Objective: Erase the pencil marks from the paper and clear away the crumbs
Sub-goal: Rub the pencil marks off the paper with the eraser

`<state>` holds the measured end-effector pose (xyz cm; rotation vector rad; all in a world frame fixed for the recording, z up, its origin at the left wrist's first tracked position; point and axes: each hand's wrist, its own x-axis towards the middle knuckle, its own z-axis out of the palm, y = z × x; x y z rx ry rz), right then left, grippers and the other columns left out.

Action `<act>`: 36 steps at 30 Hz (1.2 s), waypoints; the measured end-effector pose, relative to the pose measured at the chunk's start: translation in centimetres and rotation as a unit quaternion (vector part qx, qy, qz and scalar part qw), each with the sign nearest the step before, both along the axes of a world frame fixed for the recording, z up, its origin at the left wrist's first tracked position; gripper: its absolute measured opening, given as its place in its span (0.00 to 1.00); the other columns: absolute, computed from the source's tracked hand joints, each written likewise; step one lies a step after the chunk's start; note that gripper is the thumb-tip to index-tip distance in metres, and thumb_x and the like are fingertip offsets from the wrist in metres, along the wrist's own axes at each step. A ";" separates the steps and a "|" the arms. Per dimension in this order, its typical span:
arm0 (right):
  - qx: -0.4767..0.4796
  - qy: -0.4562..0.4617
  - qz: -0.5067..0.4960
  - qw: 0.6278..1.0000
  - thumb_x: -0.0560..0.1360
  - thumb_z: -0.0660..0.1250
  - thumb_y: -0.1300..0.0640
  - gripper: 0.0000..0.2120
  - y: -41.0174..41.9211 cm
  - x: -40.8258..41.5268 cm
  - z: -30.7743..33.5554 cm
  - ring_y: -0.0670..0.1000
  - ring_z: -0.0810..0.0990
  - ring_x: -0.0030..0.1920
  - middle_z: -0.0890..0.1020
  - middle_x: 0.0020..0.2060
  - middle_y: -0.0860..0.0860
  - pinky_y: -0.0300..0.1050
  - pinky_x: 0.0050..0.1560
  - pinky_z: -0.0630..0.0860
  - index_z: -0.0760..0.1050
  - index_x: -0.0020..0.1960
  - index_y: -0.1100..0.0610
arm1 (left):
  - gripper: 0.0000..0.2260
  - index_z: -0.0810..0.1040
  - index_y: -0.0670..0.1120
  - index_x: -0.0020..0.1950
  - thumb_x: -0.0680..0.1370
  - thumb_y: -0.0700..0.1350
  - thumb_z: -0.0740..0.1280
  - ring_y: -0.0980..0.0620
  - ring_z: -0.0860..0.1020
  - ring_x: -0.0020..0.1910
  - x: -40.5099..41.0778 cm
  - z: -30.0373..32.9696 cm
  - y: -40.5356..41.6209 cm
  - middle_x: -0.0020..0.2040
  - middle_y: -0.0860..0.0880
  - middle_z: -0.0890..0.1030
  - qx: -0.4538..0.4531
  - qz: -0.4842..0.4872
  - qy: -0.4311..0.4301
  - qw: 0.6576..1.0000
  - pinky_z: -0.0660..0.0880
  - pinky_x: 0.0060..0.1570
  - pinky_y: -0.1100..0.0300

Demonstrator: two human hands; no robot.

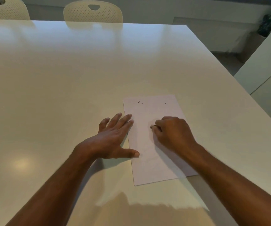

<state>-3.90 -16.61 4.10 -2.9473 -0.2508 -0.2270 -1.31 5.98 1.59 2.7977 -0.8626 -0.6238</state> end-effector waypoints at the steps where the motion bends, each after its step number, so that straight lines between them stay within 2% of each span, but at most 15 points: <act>1: -0.004 -0.011 -0.009 1.000 0.76 0.64 0.52 0.13 -0.1 0.2 0.1 0.57 0.78 0.31 0.77 0.31 0.51 0.44 0.32 0.66 0.80 0.37 0.56 | 0.51 0.36 0.52 0.81 0.71 0.77 0.58 0.55 0.24 0.74 0.0 0.0 0.0 0.78 0.57 0.28 0.000 0.001 -0.001 1.000 0.29 0.74 0.49; 4: 0.024 -0.013 0.078 0.997 0.75 0.67 0.56 0.11 2.4 -2.2 0.4 0.53 0.74 0.25 0.76 0.27 0.51 0.41 0.28 0.67 0.78 0.34 0.56 | 0.52 0.35 0.52 0.81 0.71 0.77 0.58 0.54 0.24 0.74 0.0 0.0 -0.1 0.78 0.57 0.28 0.002 0.001 0.008 1.000 0.29 0.74 0.50; 7: 0.035 0.050 0.152 0.986 0.78 0.63 0.53 0.12 3.6 -3.0 0.6 0.49 0.74 0.28 0.76 0.30 0.48 0.44 0.31 0.72 0.79 0.37 0.54 | 0.52 0.35 0.52 0.81 0.70 0.77 0.57 0.54 0.23 0.74 0.0 0.1 -0.1 0.78 0.56 0.27 0.006 0.000 0.011 1.000 0.29 0.74 0.50; 9: 0.013 0.024 0.101 0.994 0.78 0.63 0.53 0.12 2.3 -0.2 0.2 0.54 0.78 0.32 0.78 0.32 0.51 0.45 0.34 0.73 0.81 0.39 0.55 | 0.52 0.35 0.51 0.81 0.71 0.76 0.58 0.54 0.24 0.74 0.0 0.2 -0.1 0.78 0.56 0.28 0.002 0.000 0.009 1.000 0.30 0.74 0.49; 12: 0.012 -0.007 0.011 1.000 0.77 0.64 0.54 0.12 0.6 2.5 0.1 0.57 0.79 0.34 0.79 0.33 0.54 0.44 0.35 0.69 0.81 0.39 0.59 | 0.53 0.32 0.50 0.80 0.71 0.77 0.57 0.55 0.24 0.74 -0.1 0.2 -0.1 0.78 0.56 0.28 0.008 0.002 0.007 1.000 0.30 0.75 0.48; 14: 0.012 -0.014 0.060 0.998 0.77 0.64 0.55 0.12 2.0 1.3 -0.1 0.56 0.78 0.31 0.78 0.31 0.53 0.45 0.34 0.73 0.80 0.38 0.57 | 0.54 0.31 0.49 0.80 0.71 0.77 0.57 0.55 0.23 0.74 0.0 0.1 -0.1 0.78 0.55 0.27 0.008 0.002 0.007 1.000 0.29 0.74 0.49; 17: 0.032 0.042 0.149 0.987 0.78 0.61 0.52 0.13 4.0 -0.8 -0.1 0.50 0.75 0.30 0.77 0.31 0.49 0.44 0.33 0.73 0.80 0.40 0.55 | 0.53 0.31 0.48 0.80 0.71 0.77 0.56 0.54 0.23 0.73 0.0 0.2 -0.1 0.77 0.55 0.26 0.014 -0.002 0.011 1.000 0.29 0.74 0.50; 19: 0.022 0.020 0.123 0.992 0.79 0.62 0.52 0.14 3.5 1.3 0.0 0.51 0.76 0.31 0.78 0.32 0.50 0.43 0.35 0.70 0.81 0.42 0.56 | 0.53 0.31 0.49 0.79 0.71 0.77 0.56 0.55 0.22 0.73 0.0 0.2 -0.1 0.77 0.55 0.26 0.015 -0.002 0.015 1.000 0.29 0.74 0.50; 23: 0.020 -0.012 0.047 0.999 0.79 0.62 0.54 0.14 2.6 4.0 0.1 0.53 0.76 0.32 0.78 0.32 0.52 0.45 0.36 0.74 0.82 0.41 0.59 | 0.54 0.31 0.49 0.80 0.70 0.77 0.56 0.55 0.22 0.72 0.0 0.1 -0.1 0.74 0.57 0.23 0.016 0.005 0.015 1.000 0.28 0.73 0.50; 25: 0.034 -0.006 0.085 0.996 0.79 0.62 0.54 0.13 3.8 1.9 0.0 0.51 0.75 0.30 0.78 0.32 0.52 0.47 0.36 0.76 0.81 0.41 0.58 | 0.54 0.32 0.49 0.80 0.70 0.78 0.57 0.55 0.21 0.72 0.0 0.0 -0.1 0.75 0.56 0.24 0.013 0.003 0.009 1.000 0.28 0.73 0.51; 28: 0.050 0.061 0.153 0.985 0.79 0.62 0.53 0.13 4.3 -1.5 0.1 0.50 0.75 0.30 0.78 0.32 0.50 0.45 0.35 0.75 0.81 0.41 0.56 | 0.54 0.32 0.48 0.80 0.71 0.78 0.56 0.55 0.22 0.73 0.0 -0.1 0.0 0.77 0.55 0.26 0.016 0.002 0.003 1.000 0.28 0.73 0.52; 30: 0.018 0.053 0.103 0.993 0.78 0.63 0.53 0.13 2.5 -0.5 0.0 0.55 0.78 0.33 0.79 0.33 0.52 0.46 0.36 0.74 0.82 0.40 0.56 | 0.54 0.32 0.48 0.80 0.71 0.77 0.57 0.55 0.23 0.73 0.0 -0.1 -0.1 0.77 0.55 0.26 0.017 0.004 0.004 1.000 0.28 0.73 0.52; 33: 0.015 0.000 -0.028 0.999 0.75 0.65 0.55 0.12 -0.7 1.6 -0.1 0.58 0.79 0.34 0.77 0.31 0.53 0.44 0.33 0.64 0.79 0.35 0.57 | 0.54 0.32 0.48 0.80 0.71 0.77 0.57 0.55 0.24 0.74 0.0 0.0 -0.1 0.78 0.55 0.27 0.015 0.007 -0.002 1.000 0.28 0.73 0.51; 34: 0.017 -0.014 -0.026 0.999 0.75 0.66 0.55 0.12 -0.5 1.2 -0.3 0.58 0.78 0.33 0.77 0.30 0.53 0.43 0.33 0.63 0.79 0.34 0.57 | 0.54 0.32 0.48 0.80 0.71 0.77 0.57 0.55 0.24 0.74 0.0 0.0 -0.1 0.78 0.55 0.27 0.014 0.007 -0.002 1.000 0.28 0.73 0.51; 36: 0.049 -0.004 0.037 0.998 0.73 0.67 0.56 0.10 1.6 -1.1 -0.4 0.57 0.76 0.29 0.76 0.29 0.52 0.43 0.30 0.66 0.78 0.33 0.56 | 0.54 0.32 0.49 0.80 0.71 0.77 0.57 0.55 0.23 0.73 0.0 -0.1 -0.1 0.77 0.55 0.26 0.016 0.007 0.001 1.000 0.29 0.73 0.52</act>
